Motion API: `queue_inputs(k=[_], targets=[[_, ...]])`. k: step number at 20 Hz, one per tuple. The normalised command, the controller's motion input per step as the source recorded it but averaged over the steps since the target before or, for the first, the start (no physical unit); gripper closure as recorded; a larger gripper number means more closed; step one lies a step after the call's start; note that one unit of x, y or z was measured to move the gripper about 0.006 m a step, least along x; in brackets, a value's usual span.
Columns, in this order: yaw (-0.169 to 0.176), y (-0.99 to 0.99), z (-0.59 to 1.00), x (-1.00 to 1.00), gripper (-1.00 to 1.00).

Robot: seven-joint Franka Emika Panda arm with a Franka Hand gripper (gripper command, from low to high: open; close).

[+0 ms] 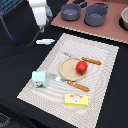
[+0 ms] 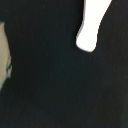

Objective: Interact with the objects in diverse but meaningful ways.

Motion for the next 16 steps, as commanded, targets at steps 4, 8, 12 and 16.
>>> queue_inputs(k=[4, 8, 12, 16], targets=[[-0.076, -0.32, 1.0, 0.8, -1.0], [-0.1, -0.27, 0.96, 0.84, -1.0], [-0.129, -0.29, 0.82, 0.81, -1.0], [-0.151, -0.24, 0.73, 0.78, -1.0]])
